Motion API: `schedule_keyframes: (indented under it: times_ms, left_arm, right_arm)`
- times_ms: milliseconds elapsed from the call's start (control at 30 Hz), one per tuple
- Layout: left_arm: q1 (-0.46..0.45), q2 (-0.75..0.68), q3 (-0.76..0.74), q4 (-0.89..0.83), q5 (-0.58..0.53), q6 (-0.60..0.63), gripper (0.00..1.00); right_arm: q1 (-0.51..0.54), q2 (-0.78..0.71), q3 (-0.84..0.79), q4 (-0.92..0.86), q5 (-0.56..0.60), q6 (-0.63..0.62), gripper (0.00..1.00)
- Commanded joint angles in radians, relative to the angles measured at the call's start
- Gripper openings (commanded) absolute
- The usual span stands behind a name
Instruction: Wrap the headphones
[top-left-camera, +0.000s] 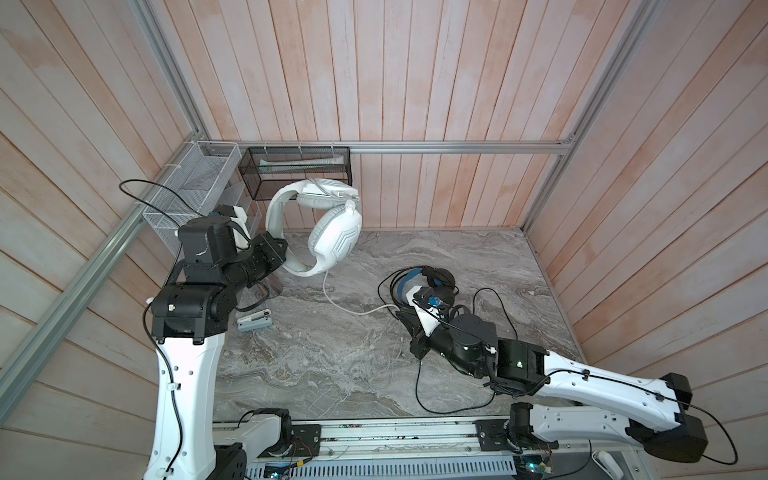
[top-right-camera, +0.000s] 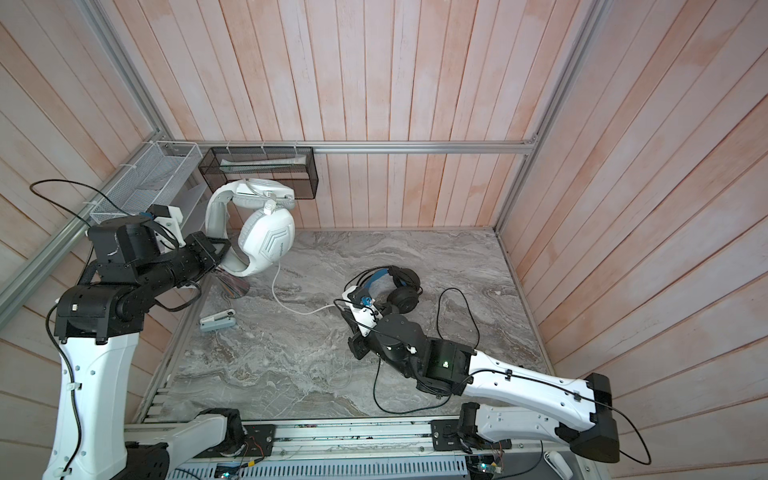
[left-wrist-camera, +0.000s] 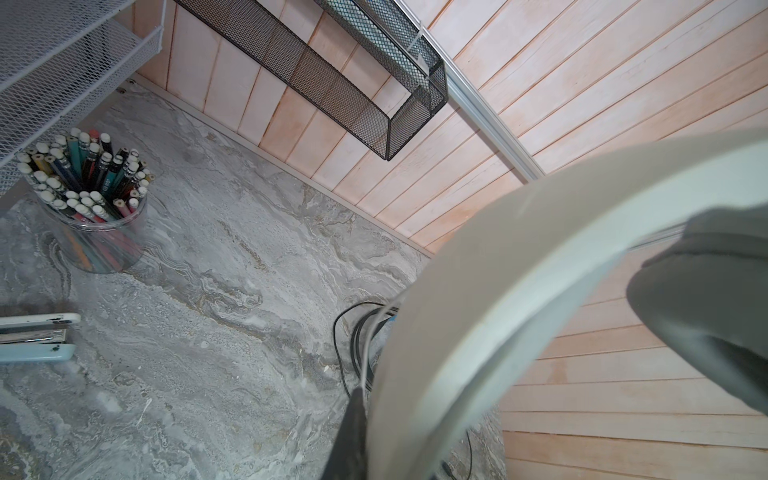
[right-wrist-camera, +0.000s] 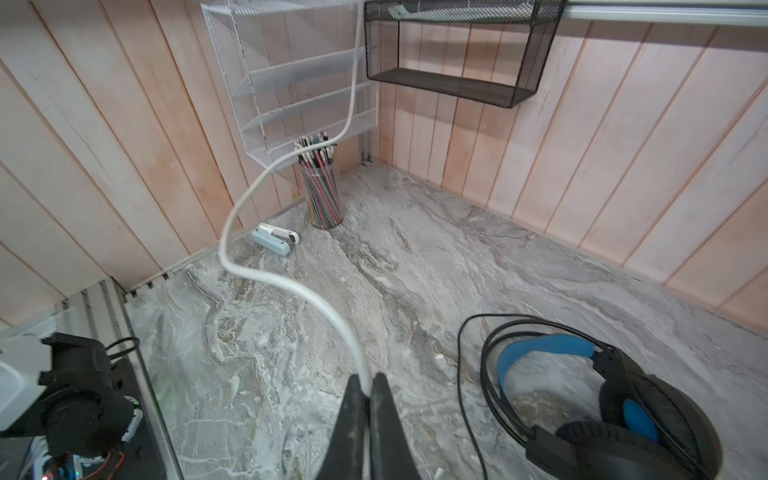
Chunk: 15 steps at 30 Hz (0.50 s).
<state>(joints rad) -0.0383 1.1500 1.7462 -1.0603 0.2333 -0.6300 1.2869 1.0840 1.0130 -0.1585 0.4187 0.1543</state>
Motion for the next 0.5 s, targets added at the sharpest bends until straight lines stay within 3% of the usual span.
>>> schedule_keyframes:
  times_ms: [0, 133, 300, 467]
  left_arm:
    - [0.0, 0.013, -0.012, 0.05, -0.057, 0.021, 0.0]
    - [-0.001, 0.014, -0.094, 0.07, -0.137, 0.046, 0.0]
    - [-0.011, 0.027, -0.223, 0.117, -0.228, 0.068, 0.0]
    - [-0.112, 0.036, -0.338, 0.162, -0.343, 0.102, 0.0]
  right_arm:
    - [0.098, 0.049, 0.018, -0.105, 0.028, -0.056, 0.0]
    - [0.2, 0.033, 0.106, -0.158, 0.0, -0.088, 0.0]
    - [0.304, 0.126, 0.332, -0.363, 0.006, -0.145, 0.0]
    - [0.338, 0.217, 0.539, -0.516, 0.054, -0.211, 0.0]
